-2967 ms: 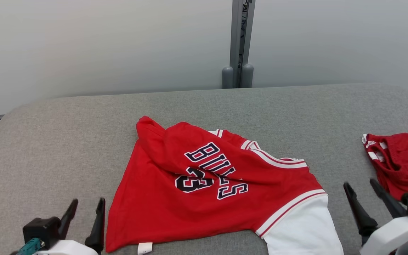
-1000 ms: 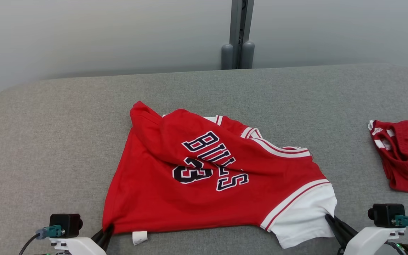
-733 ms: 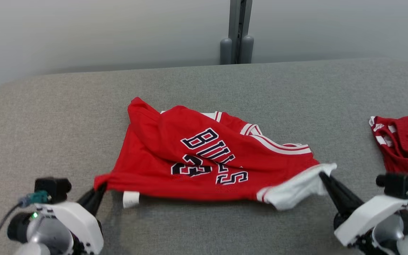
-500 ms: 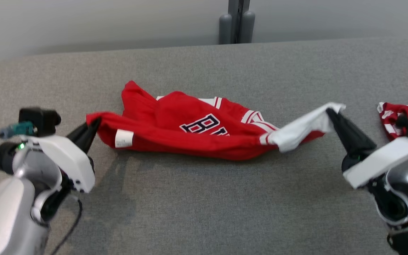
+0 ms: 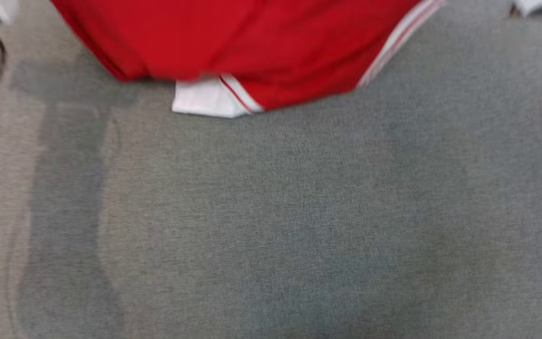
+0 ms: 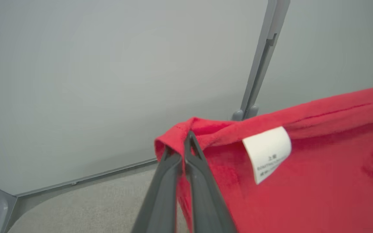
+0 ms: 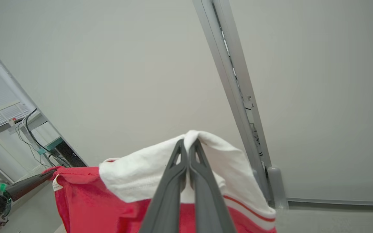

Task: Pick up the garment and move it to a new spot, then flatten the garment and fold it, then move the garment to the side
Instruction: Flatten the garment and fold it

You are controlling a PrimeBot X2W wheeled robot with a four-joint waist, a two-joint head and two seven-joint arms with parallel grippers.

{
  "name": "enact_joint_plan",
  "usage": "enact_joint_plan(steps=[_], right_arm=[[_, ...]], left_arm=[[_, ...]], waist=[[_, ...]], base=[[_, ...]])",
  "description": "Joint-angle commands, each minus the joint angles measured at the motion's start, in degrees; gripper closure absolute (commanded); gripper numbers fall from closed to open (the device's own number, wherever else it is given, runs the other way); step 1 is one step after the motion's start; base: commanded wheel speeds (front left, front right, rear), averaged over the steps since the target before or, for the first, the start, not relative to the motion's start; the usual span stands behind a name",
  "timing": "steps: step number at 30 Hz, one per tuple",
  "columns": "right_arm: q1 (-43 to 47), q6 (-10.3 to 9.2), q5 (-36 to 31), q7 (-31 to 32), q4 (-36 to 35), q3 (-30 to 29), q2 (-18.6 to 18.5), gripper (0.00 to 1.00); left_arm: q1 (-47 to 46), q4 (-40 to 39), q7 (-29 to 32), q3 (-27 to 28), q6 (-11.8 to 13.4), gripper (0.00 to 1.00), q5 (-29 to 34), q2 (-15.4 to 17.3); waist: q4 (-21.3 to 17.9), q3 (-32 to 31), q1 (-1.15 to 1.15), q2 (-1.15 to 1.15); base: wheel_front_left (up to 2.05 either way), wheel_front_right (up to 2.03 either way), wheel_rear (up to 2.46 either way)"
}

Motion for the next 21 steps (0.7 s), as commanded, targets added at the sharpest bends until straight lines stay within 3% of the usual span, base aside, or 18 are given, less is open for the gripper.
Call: enact_joint_plan(steps=[1,9,13,21], right_arm=[[-1.50,0.03,0.27,-0.69,0.85,0.25,0.04,1.00],[-19.93,0.02,2.12,-7.55,9.38,3.10,1.59,1.00],[-26.99,0.02,2.10,-10.29,11.73,4.43,0.64,1.00],[-34.66,0.01,3.66,-17.49,14.18,5.70,-0.80,1.00]], left_arm=[[-1.90,0.81,-0.67,-0.28,-0.05,1.00,0.60,0.41],[-20.76,13.00,-8.90,-0.96,-0.02,1.00,2.55,2.02],[-27.75,17.05,-13.50,-1.47,-0.01,1.00,3.24,1.63],[-32.69,23.05,-17.56,-5.46,-0.01,1.00,0.24,-0.41]], waist=[[-1.22,3.82,0.00,0.00],[-3.19,8.53,0.00,0.00],[-3.26,9.56,0.00,0.00],[-2.25,7.95,0.00,0.00]], base=[[0.00,0.00,0.00],[0.00,0.00,0.00],[0.00,0.00,0.00],[0.00,0.00,0.00]])
